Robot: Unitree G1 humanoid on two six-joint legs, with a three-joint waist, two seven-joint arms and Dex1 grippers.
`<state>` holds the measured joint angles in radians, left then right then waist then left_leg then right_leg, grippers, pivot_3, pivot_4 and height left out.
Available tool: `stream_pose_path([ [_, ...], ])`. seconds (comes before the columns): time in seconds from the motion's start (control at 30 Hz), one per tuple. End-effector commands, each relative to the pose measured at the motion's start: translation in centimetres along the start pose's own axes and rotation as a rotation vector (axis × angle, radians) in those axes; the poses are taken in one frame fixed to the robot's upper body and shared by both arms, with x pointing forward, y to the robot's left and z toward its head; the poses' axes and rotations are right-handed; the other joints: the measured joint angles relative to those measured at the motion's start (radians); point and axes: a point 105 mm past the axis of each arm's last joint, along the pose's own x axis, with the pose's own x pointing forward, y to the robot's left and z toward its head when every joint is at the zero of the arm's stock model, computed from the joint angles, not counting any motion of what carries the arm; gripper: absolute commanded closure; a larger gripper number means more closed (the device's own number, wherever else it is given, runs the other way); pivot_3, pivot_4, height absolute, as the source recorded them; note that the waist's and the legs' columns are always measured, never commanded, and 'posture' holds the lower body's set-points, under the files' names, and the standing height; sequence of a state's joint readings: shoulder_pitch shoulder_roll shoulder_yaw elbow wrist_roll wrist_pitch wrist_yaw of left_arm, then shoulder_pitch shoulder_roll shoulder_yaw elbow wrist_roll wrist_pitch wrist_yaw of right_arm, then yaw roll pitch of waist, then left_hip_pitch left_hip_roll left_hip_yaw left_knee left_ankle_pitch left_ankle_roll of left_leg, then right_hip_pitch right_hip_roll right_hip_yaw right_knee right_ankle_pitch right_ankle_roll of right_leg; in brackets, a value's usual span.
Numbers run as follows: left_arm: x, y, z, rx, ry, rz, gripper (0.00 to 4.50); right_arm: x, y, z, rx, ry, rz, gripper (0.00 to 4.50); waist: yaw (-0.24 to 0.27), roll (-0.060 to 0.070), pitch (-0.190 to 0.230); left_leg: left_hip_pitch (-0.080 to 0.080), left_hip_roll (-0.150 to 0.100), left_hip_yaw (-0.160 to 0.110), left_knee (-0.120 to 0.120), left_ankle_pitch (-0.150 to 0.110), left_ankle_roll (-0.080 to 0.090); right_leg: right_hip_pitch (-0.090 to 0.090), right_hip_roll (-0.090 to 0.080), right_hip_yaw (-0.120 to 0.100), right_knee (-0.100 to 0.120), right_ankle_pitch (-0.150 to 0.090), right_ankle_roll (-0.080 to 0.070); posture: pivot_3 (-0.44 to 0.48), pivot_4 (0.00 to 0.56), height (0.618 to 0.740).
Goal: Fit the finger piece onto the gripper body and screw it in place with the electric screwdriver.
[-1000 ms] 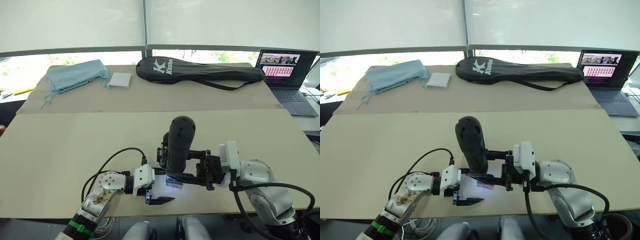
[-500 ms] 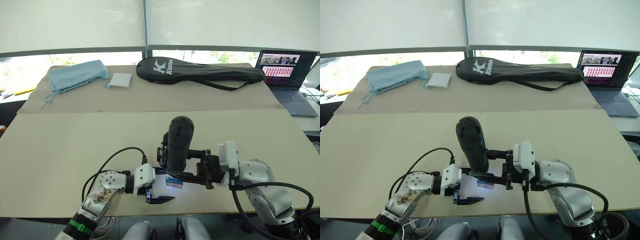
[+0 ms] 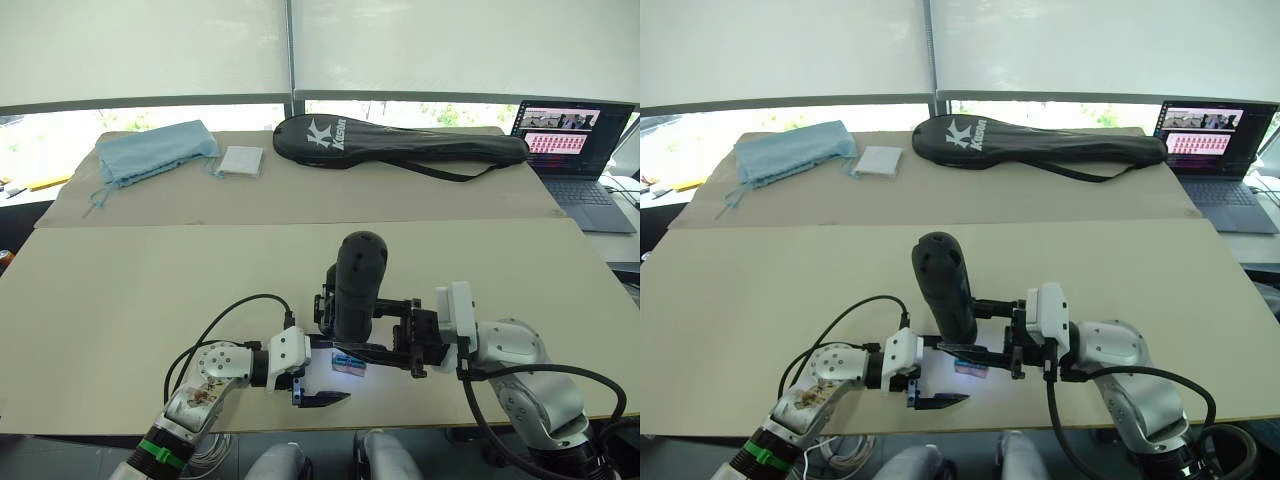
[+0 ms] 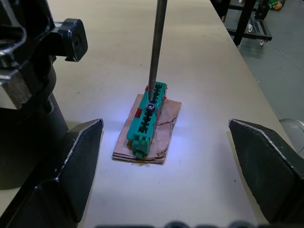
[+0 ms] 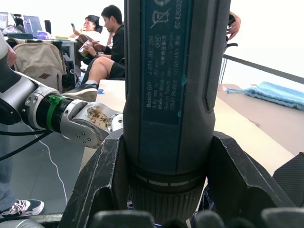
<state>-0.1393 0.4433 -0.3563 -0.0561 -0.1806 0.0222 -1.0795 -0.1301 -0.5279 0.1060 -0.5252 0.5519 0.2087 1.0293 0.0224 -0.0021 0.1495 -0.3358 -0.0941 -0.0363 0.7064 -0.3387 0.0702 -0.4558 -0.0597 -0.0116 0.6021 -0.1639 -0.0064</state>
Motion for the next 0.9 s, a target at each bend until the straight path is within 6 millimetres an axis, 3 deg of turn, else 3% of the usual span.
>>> stream_pose_path([
  [0.03,0.44,-0.85,-1.78,-0.059,0.044,-0.017,0.05,0.17,0.16,1.17,-0.058,-0.041,0.011,2.60,0.001,0.000,0.000,0.000,0.000,0.000,0.000,0.000,0.000,0.000,0.000,0.000,0.000,0.000,0.000,0.000,0.150,0.740],
  [0.9,0.45,-1.10,-2.38,-0.063,0.047,-0.012,0.05,0.28,0.27,0.65,-0.044,-0.028,0.013,2.60,0.002,0.001,-0.001,0.001,0.000,0.000,0.001,0.000,0.000,0.001,0.000,0.000,0.001,0.000,0.000,0.000,0.150,0.740],
])
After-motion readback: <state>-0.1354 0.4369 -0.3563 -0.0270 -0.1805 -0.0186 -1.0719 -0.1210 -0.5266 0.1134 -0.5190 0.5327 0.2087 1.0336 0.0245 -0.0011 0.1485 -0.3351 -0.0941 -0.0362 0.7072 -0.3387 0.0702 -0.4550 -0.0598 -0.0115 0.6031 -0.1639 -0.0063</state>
